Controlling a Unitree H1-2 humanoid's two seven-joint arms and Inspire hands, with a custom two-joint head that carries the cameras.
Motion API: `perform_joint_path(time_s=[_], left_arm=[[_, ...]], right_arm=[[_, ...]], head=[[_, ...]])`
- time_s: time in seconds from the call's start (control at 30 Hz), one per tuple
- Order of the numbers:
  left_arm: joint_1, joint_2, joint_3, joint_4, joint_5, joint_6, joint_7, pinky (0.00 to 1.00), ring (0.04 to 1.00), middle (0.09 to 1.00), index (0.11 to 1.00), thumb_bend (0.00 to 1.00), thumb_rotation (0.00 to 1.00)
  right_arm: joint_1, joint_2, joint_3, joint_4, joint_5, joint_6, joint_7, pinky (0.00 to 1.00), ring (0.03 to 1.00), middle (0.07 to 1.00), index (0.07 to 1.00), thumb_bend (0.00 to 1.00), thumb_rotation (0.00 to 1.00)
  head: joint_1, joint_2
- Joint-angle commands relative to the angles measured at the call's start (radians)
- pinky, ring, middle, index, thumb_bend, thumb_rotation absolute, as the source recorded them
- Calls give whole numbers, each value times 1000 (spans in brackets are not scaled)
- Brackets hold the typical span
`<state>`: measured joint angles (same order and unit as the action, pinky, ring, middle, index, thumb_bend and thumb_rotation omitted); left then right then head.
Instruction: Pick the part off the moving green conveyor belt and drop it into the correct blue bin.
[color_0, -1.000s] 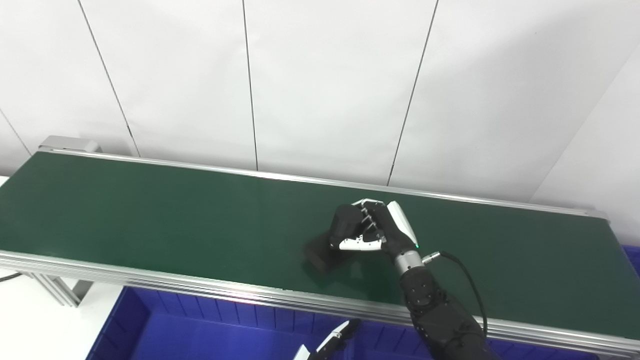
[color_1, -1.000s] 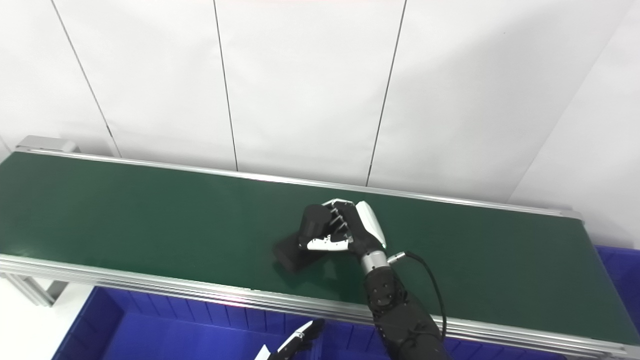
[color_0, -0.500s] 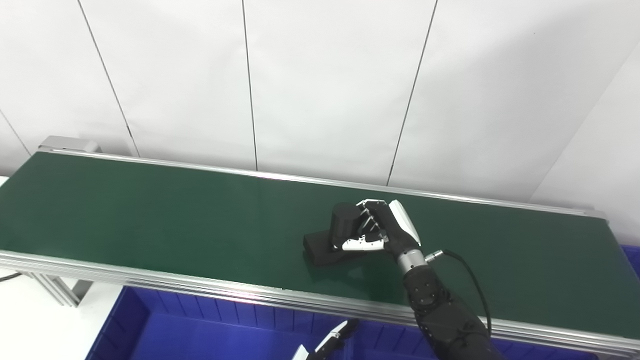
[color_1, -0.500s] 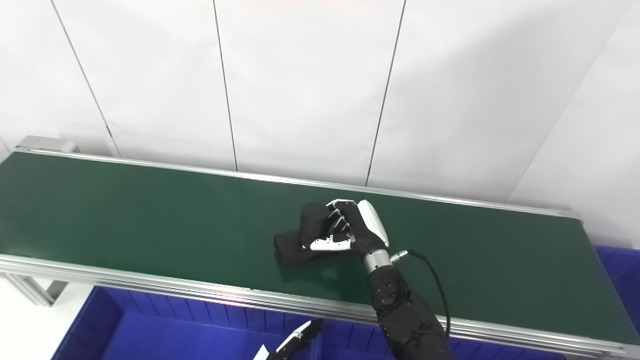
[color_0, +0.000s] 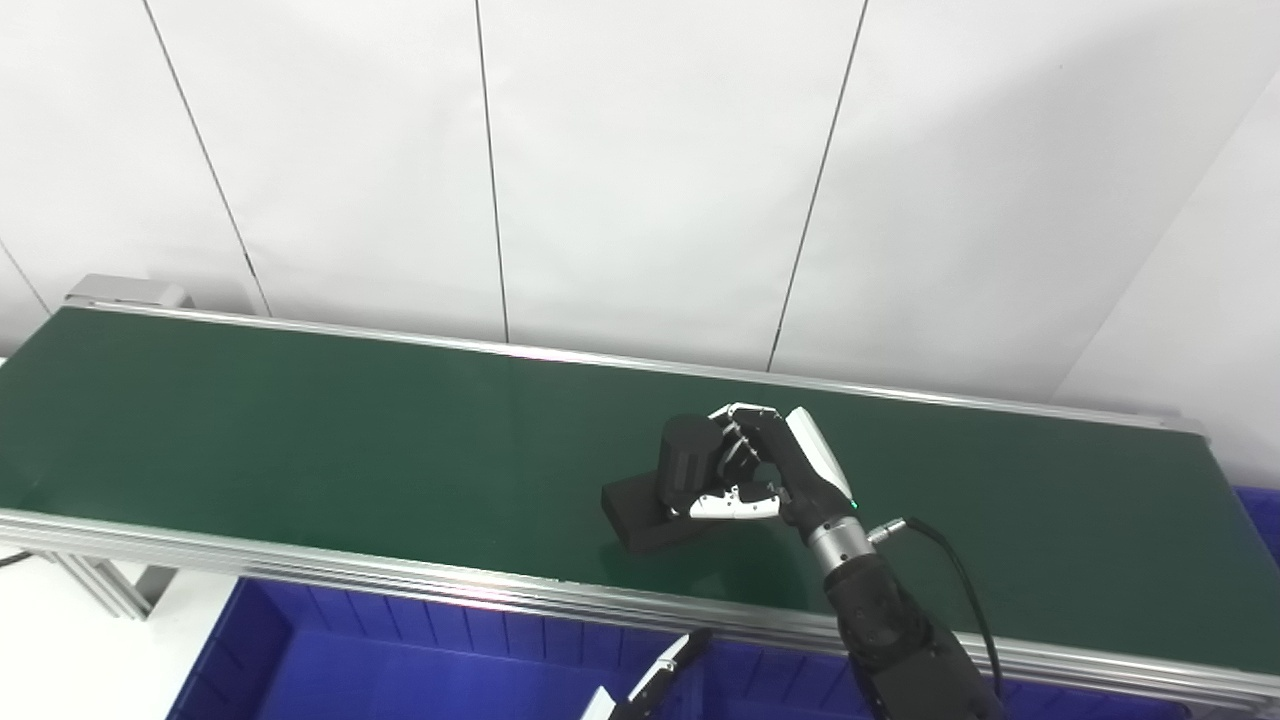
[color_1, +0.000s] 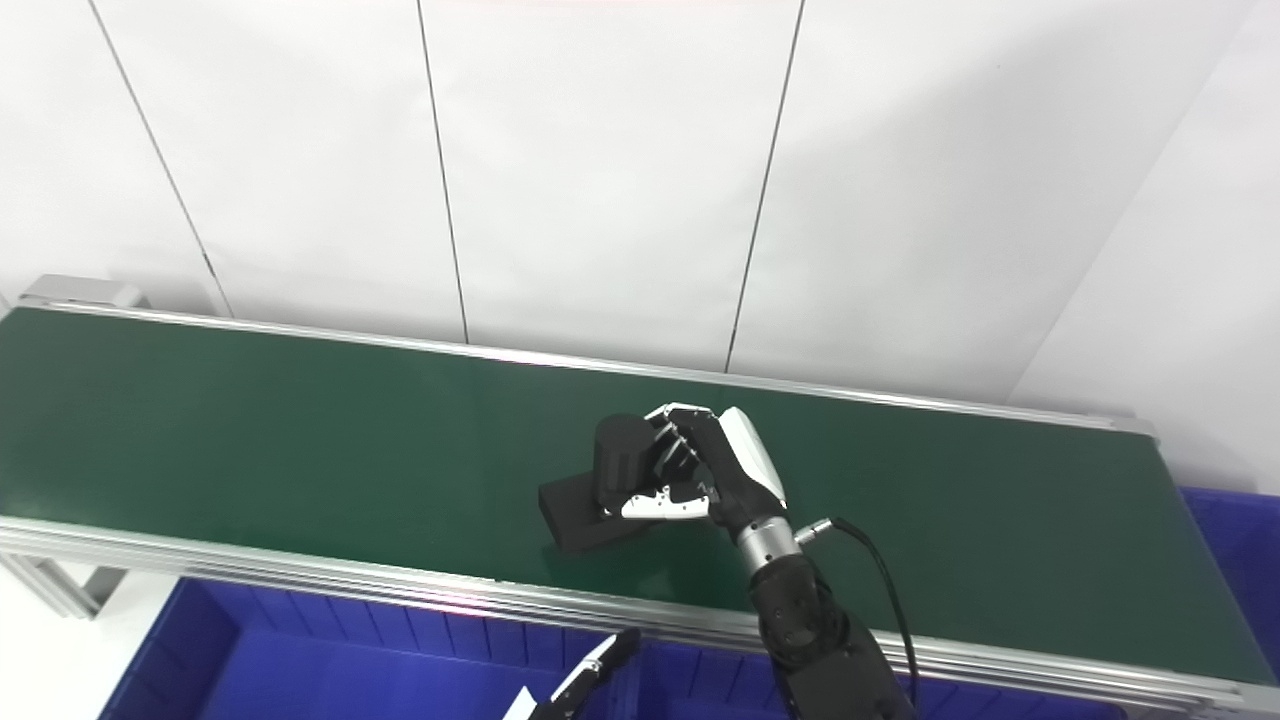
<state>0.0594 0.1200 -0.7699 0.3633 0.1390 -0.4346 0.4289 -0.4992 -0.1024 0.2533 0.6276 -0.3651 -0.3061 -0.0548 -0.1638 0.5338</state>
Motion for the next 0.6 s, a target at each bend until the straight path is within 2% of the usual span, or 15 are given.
perform_joint_path(time_s=[0.0, 0.07, 0.1, 0.13, 0.17, 0.2, 0.23, 0.27, 0.3, 0.33, 0.37, 0.4, 0.43, 0.53, 0.57], left_arm=[[-10, 4, 13, -42, -5, -35, -3, 986, 984, 958, 960, 886, 889], [-2, 8, 28, -56, -23, -35, -26, 998, 997, 963, 969, 859, 896], [4, 10, 42, -66, -39, -35, -48, 1000, 999, 971, 979, 862, 905], [11, 8, 58, -73, -60, -35, -77, 1000, 1000, 972, 981, 863, 907], [20, 7, 79, -83, -86, -35, -116, 1000, 1000, 975, 983, 867, 899], [27, 5, 99, -90, -105, -35, -149, 1000, 1000, 990, 993, 862, 912], [35, 4, 121, -98, -120, -35, -182, 1000, 1000, 995, 997, 860, 917], [43, 1, 143, -104, -129, -35, -212, 1000, 1000, 998, 999, 868, 939], [51, -2, 170, -112, -144, -35, -248, 1000, 1000, 999, 1000, 870, 946], [59, -7, 193, -117, -155, -35, -281, 1000, 1000, 1000, 1000, 878, 953], [66, -7, 212, -127, -154, -35, -300, 1000, 1000, 1000, 1000, 882, 956], [72, -9, 230, -135, -151, -35, -319, 1000, 1000, 1000, 1000, 870, 978], [79, -9, 247, -147, -150, -35, -337, 1000, 1000, 1000, 1000, 862, 991], [96, -11, 292, -181, -155, -35, -392, 1000, 1000, 1000, 1000, 851, 1000], [100, -9, 308, -194, -164, -35, -417, 1000, 1000, 1000, 1000, 848, 1000]], right_arm=[[-9, -4, -15, -91, 8, 5, 1, 243, 305, 415, 530, 516, 0], [10, -8, -15, -138, -2, 14, 2, 239, 303, 420, 529, 516, 1], [18, -7, -15, -159, -5, 23, 3, 239, 303, 421, 528, 516, 2], [28, -9, -17, -180, -5, 28, 7, 239, 303, 422, 528, 516, 2], [42, -14, -18, -208, -6, 33, 11, 239, 304, 422, 527, 517, 3], [52, -17, -19, -227, -7, 36, 15, 239, 302, 422, 526, 517, 3], [65, -22, -19, -252, -10, 40, 18, 239, 301, 422, 526, 517, 3], [72, -25, -19, -268, -13, 44, 20, 239, 301, 421, 526, 517, 3], [82, -27, -21, -289, -18, 52, 21, 239, 301, 421, 526, 517, 3], [88, -28, -22, -303, -21, 58, 22, 235, 297, 418, 526, 516, 3], [104, -34, -27, -331, -30, 74, 20, 233, 295, 416, 526, 516, 3], [115, -38, -31, -352, -37, 87, 19, 238, 299, 417, 525, 516, 4], [135, -42, -42, -384, -39, 106, 17, 241, 301, 417, 525, 516, 4], [187, -49, -71, -462, -37, 148, 21, 240, 302, 420, 526, 516, 4], [208, -51, -82, -499, -39, 170, 24, 239, 302, 421, 526, 516, 4]], head=[[-48, 5], [-77, 8], [-133, 18], [-133, 18], [-183, 26], [-192, 28], [-246, 40], [-255, 42], [-307, 55], [-307, 55], [-355, 71], [-363, 74], [-402, 95], [-438, 121], [-470, 148]])
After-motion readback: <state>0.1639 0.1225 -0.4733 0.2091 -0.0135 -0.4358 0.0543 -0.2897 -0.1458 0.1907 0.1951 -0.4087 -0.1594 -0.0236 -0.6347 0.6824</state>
